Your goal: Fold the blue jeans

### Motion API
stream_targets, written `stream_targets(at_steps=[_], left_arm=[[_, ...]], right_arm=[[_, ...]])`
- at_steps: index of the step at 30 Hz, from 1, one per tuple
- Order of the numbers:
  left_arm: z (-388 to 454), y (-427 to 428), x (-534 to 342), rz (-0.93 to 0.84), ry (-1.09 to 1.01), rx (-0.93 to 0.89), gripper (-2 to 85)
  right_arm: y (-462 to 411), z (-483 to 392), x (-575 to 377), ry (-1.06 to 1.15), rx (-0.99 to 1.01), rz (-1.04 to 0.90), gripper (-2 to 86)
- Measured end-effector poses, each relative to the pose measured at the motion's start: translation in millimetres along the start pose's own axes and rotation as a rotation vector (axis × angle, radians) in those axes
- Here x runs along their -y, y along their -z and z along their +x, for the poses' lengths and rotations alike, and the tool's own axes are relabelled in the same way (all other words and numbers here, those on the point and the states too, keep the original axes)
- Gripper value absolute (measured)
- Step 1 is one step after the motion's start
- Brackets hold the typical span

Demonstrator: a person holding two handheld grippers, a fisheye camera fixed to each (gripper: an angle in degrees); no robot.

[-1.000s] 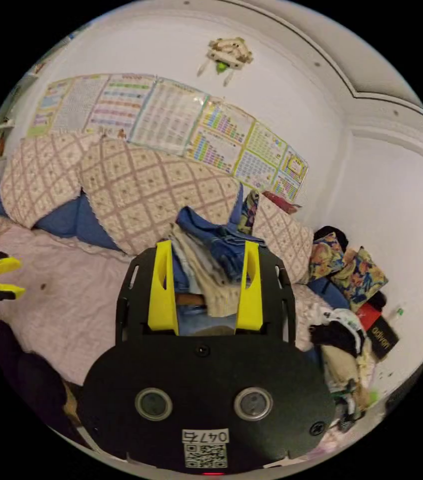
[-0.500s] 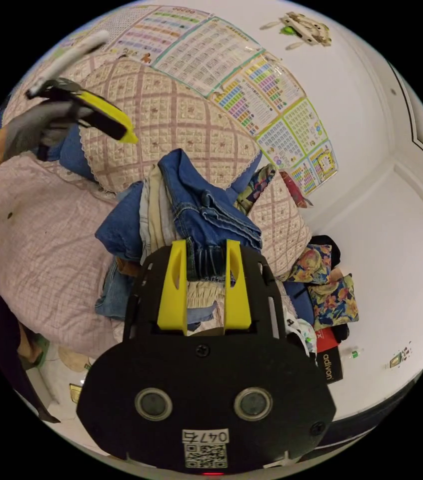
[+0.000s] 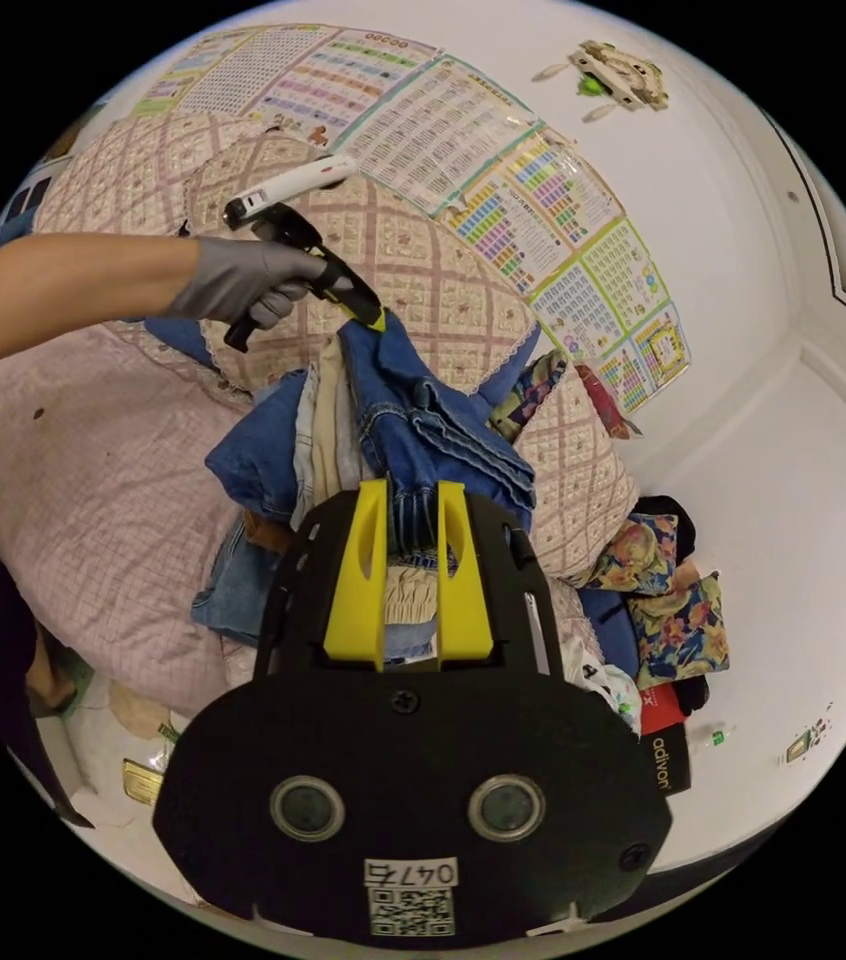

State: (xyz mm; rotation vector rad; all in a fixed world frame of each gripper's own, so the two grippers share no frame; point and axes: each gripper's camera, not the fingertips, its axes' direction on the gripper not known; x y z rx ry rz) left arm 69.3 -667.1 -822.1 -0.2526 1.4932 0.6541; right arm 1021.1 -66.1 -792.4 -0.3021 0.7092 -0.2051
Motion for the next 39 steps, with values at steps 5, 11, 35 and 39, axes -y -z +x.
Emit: stream_targets(at_steps=[5,11,35,39], left_arm=[[17.1,53.6,-14.9,0.171,-0.099,-0.099,-0.9],[25.6,162.7,-70.0,0.386,-0.19,-0.154,-1.0],[-214.2,145.8,-521.2,-0.047,0.234,0.574,3.9],[-219.6,103.4,-515.5,-0.079,0.176,0.613,10.5]], right_arm=[[29.0,14.3,-4.2,-0.086,-0.053,0.038,2.5],[120.7,-31.4,-11.0,-0.103,-0.147,0.223,2.1],[-8.8,-517.8,3.4,0.516,0.517,0.108,8.1],[-22.2,-531.4,-11.0,0.401,0.666,0.053,10.3]])
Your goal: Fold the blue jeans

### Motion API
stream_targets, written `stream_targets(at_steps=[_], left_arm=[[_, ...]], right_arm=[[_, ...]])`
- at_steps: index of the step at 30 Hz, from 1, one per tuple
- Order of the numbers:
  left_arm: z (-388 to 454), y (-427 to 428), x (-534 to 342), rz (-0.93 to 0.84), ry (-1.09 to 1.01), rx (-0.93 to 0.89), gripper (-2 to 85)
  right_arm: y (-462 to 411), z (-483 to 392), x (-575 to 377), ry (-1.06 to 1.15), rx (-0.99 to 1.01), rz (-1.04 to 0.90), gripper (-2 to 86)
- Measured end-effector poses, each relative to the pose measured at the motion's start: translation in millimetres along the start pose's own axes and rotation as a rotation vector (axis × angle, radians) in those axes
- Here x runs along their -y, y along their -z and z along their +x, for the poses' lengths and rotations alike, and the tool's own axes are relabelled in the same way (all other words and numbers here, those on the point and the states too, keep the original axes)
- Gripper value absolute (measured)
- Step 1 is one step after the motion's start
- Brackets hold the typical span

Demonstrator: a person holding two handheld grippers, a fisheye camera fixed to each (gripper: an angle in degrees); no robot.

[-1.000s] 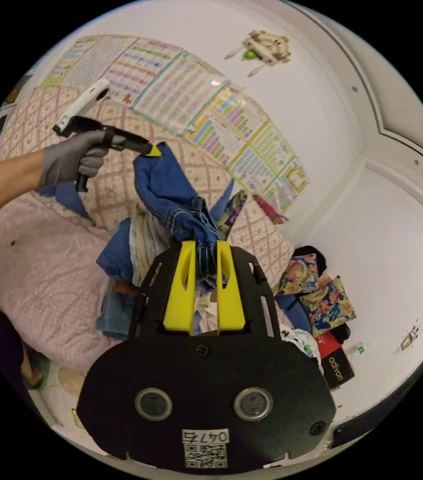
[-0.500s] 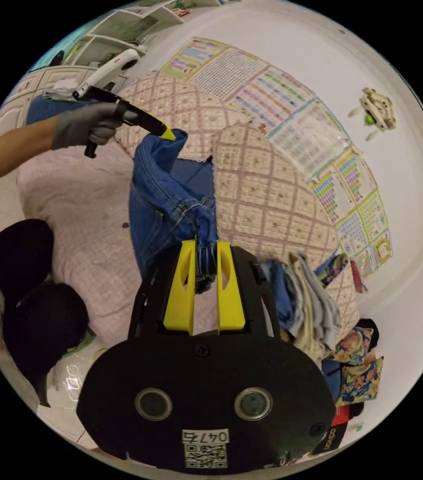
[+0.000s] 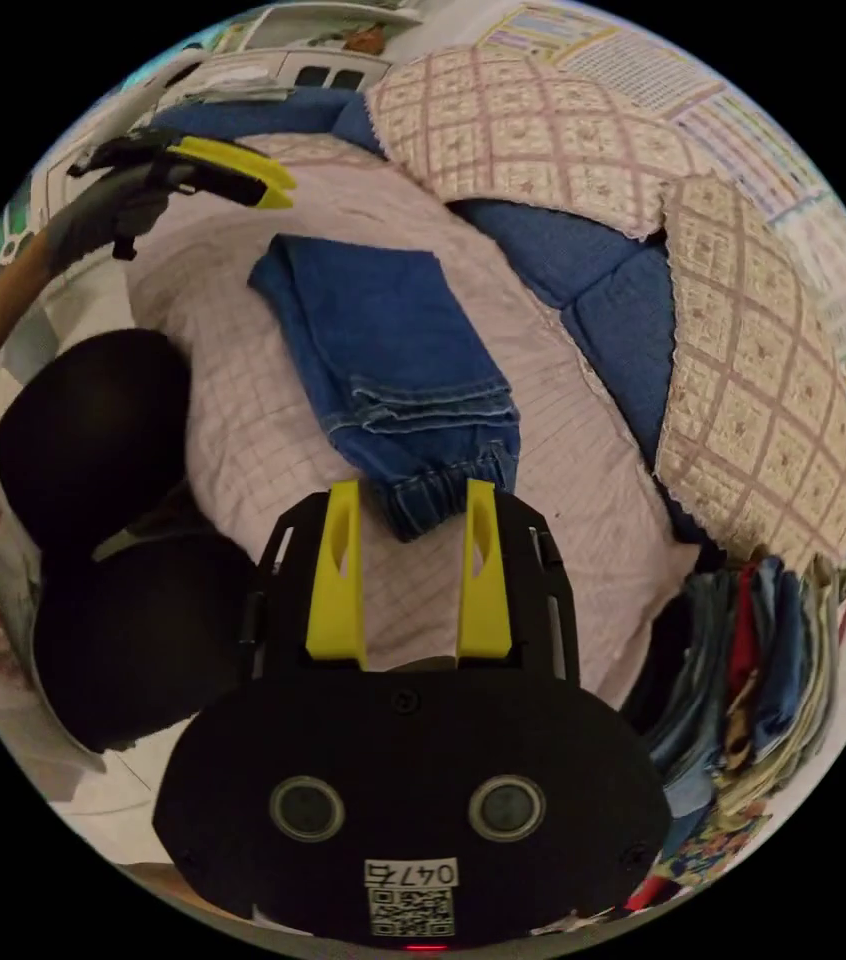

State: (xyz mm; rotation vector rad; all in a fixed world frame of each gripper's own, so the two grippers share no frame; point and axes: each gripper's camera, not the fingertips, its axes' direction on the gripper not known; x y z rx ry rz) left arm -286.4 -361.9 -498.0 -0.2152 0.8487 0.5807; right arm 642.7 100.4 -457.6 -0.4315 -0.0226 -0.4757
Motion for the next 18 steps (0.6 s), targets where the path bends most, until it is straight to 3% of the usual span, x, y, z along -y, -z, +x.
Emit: stream_targets(at_steps=[5,7,11,13,18], left_arm=[[53.1,-63.9,72.8,-0.032,-0.194,-0.175,13.4],[89.4,-131.5,106.2,-0.09,-0.254,-0.272,16.1],[147.4,-255.9,134.0,-0.286,-0.365,-0.26,18.0],[172.9,-324.0,142.4,-0.392,-0.4,-0.262,18.1],[183.6,-396.1,169.1,-0.403,-0.404,-0.256,13.8]], right_arm=[[5.2,27.3,0.2,-0.284,0.124,0.159,8.4],[-20.0,26.4,7.1,-0.34,0.067,0.087,7.7],[-109.1,6.3,12.1,-0.351,-0.006,-0.148,3.6],[-118.7,0.7,7.1,-0.369,-0.026,-0.115,2.9],[-144.6,5.8,-0.7,-0.378,0.04,-0.133,2.3]])
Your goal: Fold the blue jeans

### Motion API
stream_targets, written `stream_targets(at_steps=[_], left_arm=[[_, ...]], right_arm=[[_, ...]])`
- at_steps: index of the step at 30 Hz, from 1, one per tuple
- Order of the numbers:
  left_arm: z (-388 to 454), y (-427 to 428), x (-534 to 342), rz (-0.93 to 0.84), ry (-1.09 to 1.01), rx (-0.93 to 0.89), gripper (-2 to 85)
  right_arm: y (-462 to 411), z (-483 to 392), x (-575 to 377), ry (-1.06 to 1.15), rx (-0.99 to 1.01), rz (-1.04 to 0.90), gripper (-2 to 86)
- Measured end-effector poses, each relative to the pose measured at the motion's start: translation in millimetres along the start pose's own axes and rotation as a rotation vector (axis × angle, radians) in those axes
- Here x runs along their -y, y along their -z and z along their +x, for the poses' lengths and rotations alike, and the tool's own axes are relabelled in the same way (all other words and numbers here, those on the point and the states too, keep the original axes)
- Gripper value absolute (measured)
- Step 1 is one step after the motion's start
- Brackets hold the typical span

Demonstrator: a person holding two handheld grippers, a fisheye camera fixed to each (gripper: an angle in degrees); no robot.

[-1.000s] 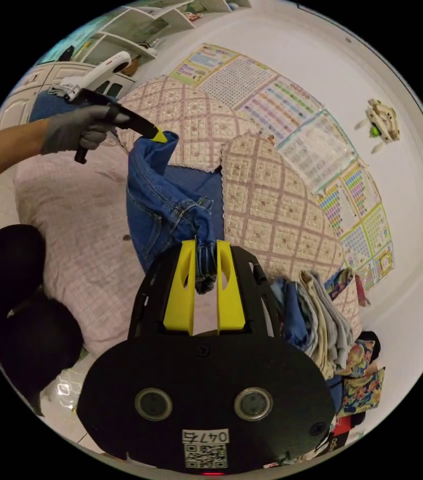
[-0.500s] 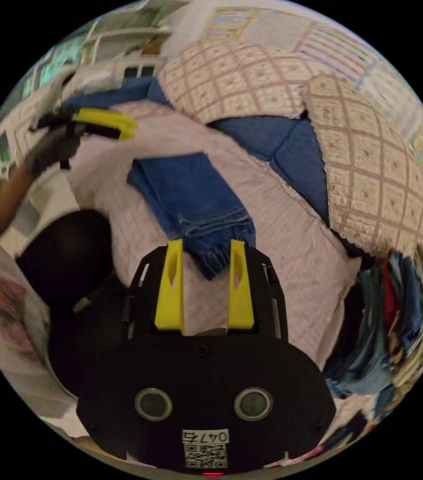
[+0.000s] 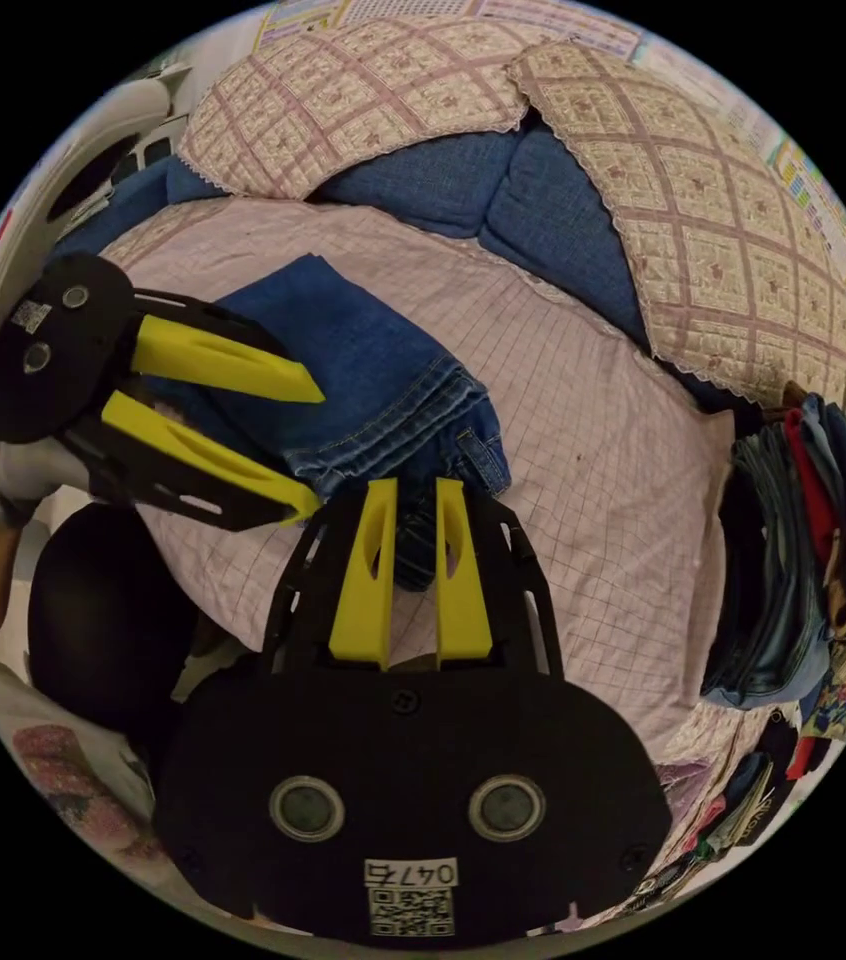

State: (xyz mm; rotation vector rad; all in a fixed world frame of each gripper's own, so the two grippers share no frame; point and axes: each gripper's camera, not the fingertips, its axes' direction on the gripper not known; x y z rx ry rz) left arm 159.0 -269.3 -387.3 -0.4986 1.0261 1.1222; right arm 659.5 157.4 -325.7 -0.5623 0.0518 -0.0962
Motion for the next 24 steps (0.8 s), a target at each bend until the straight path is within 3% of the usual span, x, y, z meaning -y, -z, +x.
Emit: stream_targets(at_steps=[5,11,17,19,24], left_arm=[[-37.1,-51.0,20.6,0.1,0.027,-0.146,6.7],[-114.6,-93.2,19.8,0.298,0.214,-0.314,2.9],[-181.2,-109.2,-11.3,0.479,0.448,-0.103,1.9],[-206.8,-104.9,-32.0,0.509,0.524,0.053,1.8],[-262.9,-115.5,-71.3,0.419,0.672,0.314,2.0]], right_arm=[[-21.4,4.8,-9.2,-0.02,0.044,0.022,2.3],[-44.4,3.6,-18.5,-0.032,0.058,0.038,2.3],[-63.0,1.7,-23.4,-0.026,0.071,0.033,2.4],[-67.9,0.3,-24.6,-0.025,0.07,0.032,2.4],[-80.1,-6.1,-24.8,-0.012,0.057,0.016,2.4]])
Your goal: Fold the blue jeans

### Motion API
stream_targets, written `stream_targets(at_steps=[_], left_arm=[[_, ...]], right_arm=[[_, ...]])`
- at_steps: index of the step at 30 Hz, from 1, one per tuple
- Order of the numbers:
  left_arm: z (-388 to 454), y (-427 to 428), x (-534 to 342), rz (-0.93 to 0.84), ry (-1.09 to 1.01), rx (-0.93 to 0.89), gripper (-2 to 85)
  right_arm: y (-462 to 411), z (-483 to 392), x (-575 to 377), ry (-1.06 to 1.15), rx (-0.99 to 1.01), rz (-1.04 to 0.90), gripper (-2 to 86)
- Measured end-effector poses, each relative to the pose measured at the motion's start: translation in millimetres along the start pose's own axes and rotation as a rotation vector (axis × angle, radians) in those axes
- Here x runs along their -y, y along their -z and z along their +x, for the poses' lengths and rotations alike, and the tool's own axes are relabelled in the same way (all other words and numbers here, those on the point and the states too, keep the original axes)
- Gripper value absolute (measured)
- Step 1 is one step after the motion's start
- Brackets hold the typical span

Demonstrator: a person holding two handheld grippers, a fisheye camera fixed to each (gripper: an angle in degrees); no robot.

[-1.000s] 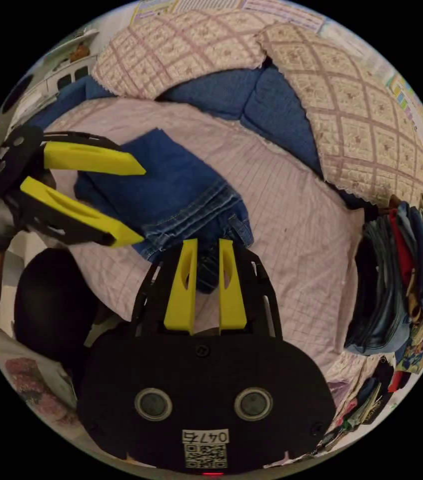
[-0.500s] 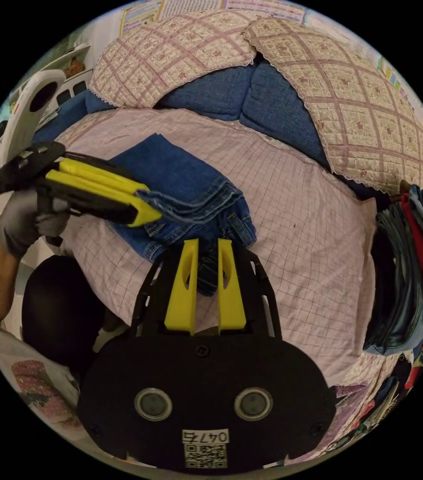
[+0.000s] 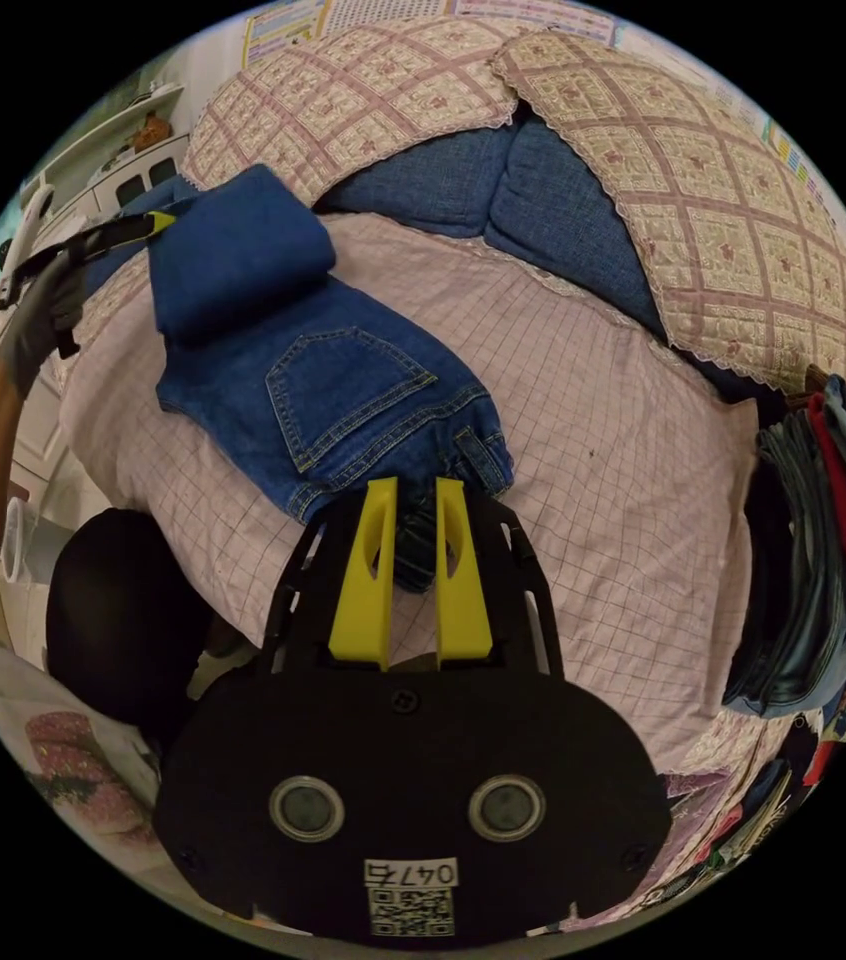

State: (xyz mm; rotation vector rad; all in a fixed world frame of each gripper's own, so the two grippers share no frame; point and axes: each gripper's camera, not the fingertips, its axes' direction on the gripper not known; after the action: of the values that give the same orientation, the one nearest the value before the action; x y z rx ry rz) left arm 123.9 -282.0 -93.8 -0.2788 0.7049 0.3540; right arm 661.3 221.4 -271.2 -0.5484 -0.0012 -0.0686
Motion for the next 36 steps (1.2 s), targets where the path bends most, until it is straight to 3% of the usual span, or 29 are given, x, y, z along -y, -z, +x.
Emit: stream_targets(at_steps=[3,10,13,17,24,26,29,34,36], left_arm=[[-43.4,-25.1,-16.6,-0.026,0.095,0.095,2.5],[-85.9,-127.5,-30.2,-0.159,0.199,-0.016,4.4],[-91.1,-145.3,-27.6,-0.103,0.22,0.036,5.7],[-99.8,-181.7,-19.4,-0.13,0.251,-0.034,6.2],[-58.8,-227.4,-22.4,-0.112,0.208,-0.211,13.5],[-44.8,-234.7,-13.8,-0.096,0.162,-0.21,13.2],[-13.9,-252.5,12.5,-0.105,0.077,-0.169,11.6],[33.9,-321.0,48.8,-0.344,-0.037,0.049,10.2],[37.9,-330.3,54.1,-0.342,-0.013,0.046,10.1]], right_arm=[[-5.8,-1.1,-2.7,-0.004,0.008,0.008,2.5],[-16.9,-6.1,-1.8,0.007,0.006,-0.007,2.6],[-20.8,-7.6,-1.7,0.012,0.01,-0.008,2.7],[-25.6,-9.5,-2.7,0.001,0.027,0.006,2.9],[13.5,-19.8,-19.7,0.027,0.052,0.131,10.9],[9.0,-30.7,-21.5,0.086,0.016,0.078,11.4],[-16.6,-46.1,-15.9,0.137,-0.06,0.0,10.3],[-17.3,-58.8,5.9,0.243,-0.068,-0.045,6.1],[-10.4,-71.3,15.6,0.356,-0.13,-0.064,4.1]])
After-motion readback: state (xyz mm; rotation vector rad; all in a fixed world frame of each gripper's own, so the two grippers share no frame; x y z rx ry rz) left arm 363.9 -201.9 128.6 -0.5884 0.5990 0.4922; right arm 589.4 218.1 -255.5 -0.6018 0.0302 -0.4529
